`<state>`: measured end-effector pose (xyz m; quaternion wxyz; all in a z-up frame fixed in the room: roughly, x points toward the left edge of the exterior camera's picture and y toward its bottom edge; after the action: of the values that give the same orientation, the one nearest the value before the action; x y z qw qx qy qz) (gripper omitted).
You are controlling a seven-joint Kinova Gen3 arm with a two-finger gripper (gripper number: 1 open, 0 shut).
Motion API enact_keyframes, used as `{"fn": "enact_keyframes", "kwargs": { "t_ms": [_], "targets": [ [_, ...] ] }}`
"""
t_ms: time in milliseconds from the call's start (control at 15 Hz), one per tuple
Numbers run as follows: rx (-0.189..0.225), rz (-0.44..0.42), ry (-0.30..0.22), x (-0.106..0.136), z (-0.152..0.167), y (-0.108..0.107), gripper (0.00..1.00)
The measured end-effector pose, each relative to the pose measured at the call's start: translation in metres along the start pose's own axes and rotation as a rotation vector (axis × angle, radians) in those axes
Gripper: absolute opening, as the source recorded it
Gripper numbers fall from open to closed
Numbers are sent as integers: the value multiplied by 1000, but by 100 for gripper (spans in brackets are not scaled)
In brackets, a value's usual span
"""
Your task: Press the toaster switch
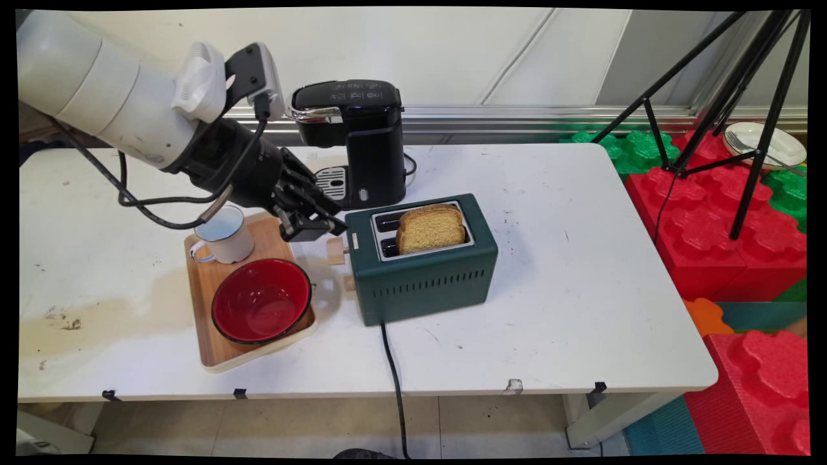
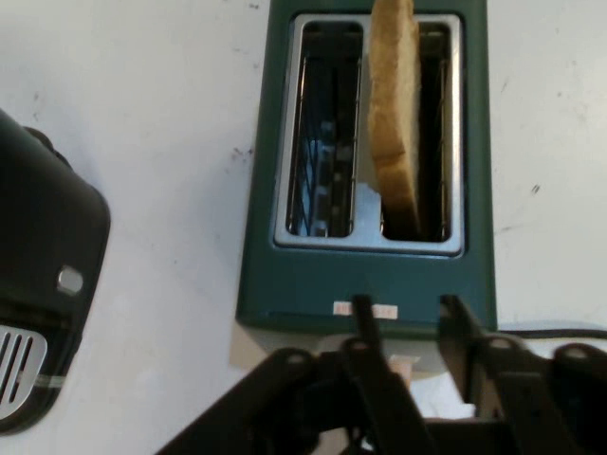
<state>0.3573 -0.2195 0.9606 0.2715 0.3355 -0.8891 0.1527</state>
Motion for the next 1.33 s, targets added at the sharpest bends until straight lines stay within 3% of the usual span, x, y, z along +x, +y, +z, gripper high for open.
{"fn": "enact_keyframes", "kwargs": {
  "t_ms": [1333],
  "targets": [
    [17,2,-22,-40,35,-7,0]
  ]
}}
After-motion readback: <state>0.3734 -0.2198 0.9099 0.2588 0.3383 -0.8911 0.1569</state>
